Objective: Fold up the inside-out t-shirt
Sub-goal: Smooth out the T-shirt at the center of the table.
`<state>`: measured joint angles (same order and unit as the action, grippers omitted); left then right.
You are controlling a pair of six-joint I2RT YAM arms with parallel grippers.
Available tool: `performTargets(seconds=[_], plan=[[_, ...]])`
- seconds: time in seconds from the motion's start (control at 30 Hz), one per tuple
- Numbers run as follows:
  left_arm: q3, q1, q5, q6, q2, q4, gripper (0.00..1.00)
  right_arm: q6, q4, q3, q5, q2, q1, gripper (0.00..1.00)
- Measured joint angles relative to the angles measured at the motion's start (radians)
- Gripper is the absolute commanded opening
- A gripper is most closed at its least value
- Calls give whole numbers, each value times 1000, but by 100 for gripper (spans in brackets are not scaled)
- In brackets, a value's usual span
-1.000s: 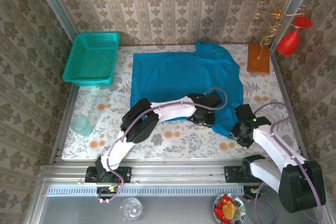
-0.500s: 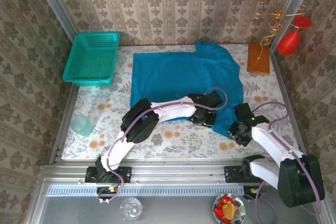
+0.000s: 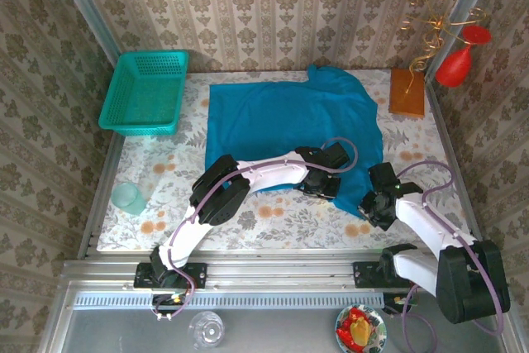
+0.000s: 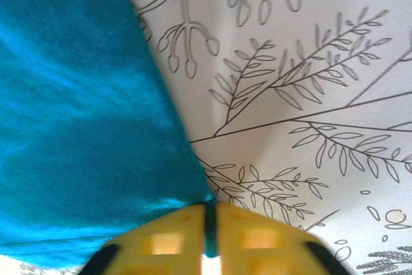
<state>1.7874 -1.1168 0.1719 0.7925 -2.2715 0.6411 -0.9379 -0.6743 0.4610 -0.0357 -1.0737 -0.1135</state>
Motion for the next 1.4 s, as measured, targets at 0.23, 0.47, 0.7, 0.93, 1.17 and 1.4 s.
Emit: performTargets(seconds=[0.23,0.47,0.7,0.93,1.17,1.4], plan=[[-54,5,15,-8,24,-65,0,44,-8,24,2,61,87,0],[-158,5,34,-50,86,-161,0,121,-36,100,19,125,177,0],[-242,5,91,-80,151,-245,0,180,-61,113,37,100,255,0],[-289,6,171,-95,195,-301,12,176,-86,113,37,96,262,21],[-307,6,270,-109,218,-317,23,140,-121,113,14,128,262,34],[-395,50,272,-109,363,-309,21,158,-93,167,-85,90,216,35]])
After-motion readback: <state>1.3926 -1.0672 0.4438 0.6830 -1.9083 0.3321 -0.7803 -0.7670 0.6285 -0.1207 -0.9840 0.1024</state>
